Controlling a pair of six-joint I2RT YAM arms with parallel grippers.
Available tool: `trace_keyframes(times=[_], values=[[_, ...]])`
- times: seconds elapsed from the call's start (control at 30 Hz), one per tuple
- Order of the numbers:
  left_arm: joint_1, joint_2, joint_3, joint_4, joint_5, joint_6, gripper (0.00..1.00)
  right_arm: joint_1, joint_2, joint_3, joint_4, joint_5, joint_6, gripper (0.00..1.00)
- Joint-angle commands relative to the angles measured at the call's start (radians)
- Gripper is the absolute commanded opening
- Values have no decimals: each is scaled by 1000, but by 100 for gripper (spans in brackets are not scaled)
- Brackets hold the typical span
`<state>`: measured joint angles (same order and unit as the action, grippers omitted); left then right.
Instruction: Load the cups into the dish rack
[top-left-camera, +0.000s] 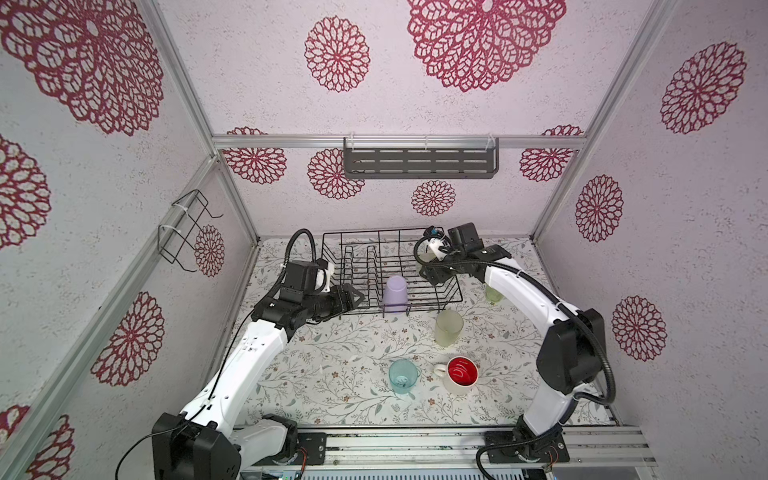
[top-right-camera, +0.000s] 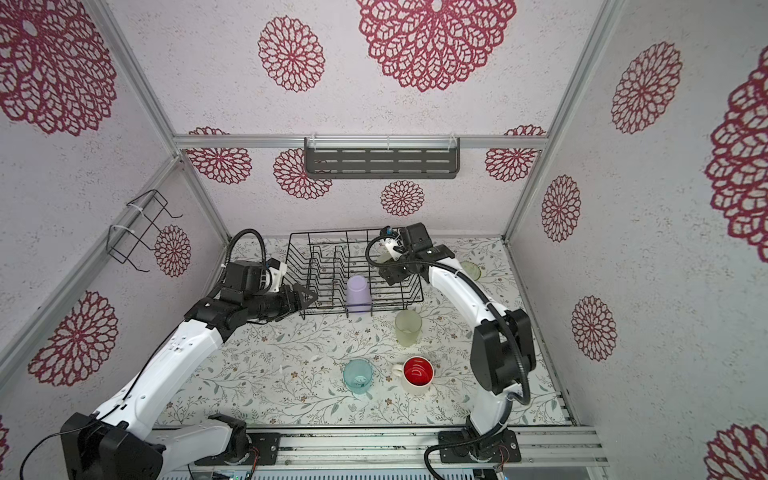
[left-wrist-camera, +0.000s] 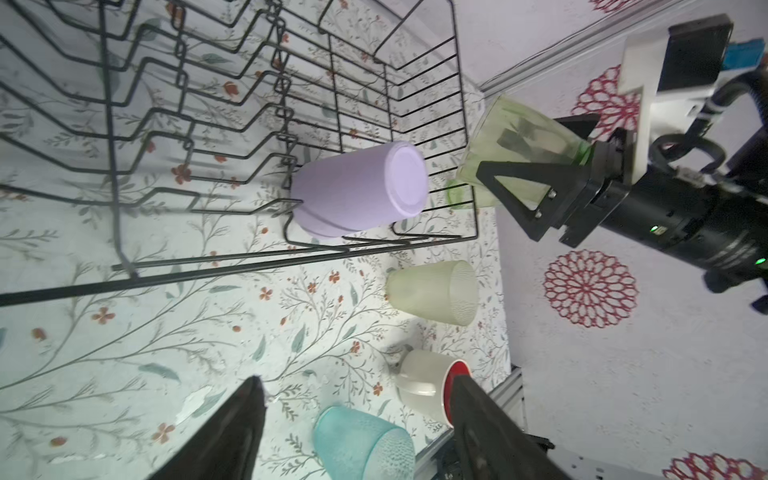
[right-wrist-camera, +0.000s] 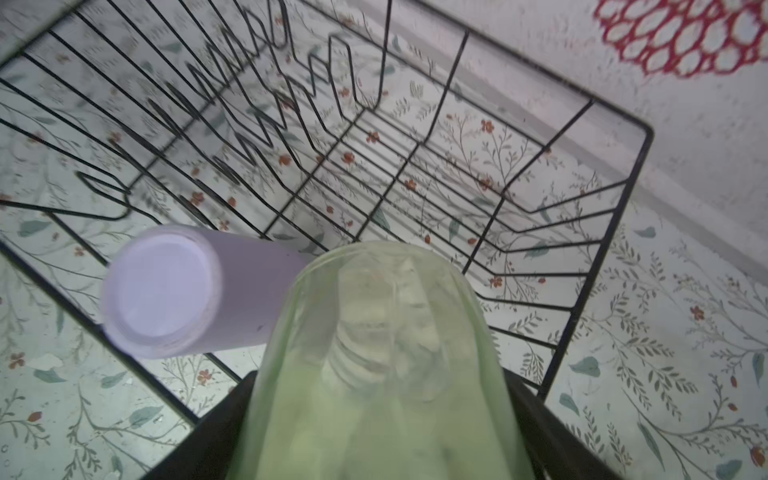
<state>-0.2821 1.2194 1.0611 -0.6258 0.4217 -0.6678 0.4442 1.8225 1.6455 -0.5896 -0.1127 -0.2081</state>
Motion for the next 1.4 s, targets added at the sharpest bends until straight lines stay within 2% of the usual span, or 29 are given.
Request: trace_keyframes(times=[0.0, 0.13, 0.23, 0.47, 0.7, 1.0, 1.2, 1.37], values=[[8, 6, 27, -63, -73, 52, 75, 5, 60, 127, -182, 74, -2, 61], [12, 16, 19, -61, -54, 56, 75, 5, 170, 250, -289, 124, -10, 62], [14, 26, 5, -53, -37, 45, 76, 5, 236, 312, -355, 115, -22, 63], [17, 11, -30, -51, -100, 29, 76, 2, 319, 336, -421, 104, -47, 63], [22, 11, -31, -62, -104, 31, 76, -3, 391, 405, -463, 80, -55, 65], [24, 15, -57, -44, -93, 12, 76, -4, 416, 411, -479, 76, -53, 68], [24, 3, -73, -28, -107, 3, 76, -3, 383, 347, -424, 83, -50, 76], [24, 6, -52, -57, -94, 4, 77, -4, 383, 347, -421, 114, -48, 78]])
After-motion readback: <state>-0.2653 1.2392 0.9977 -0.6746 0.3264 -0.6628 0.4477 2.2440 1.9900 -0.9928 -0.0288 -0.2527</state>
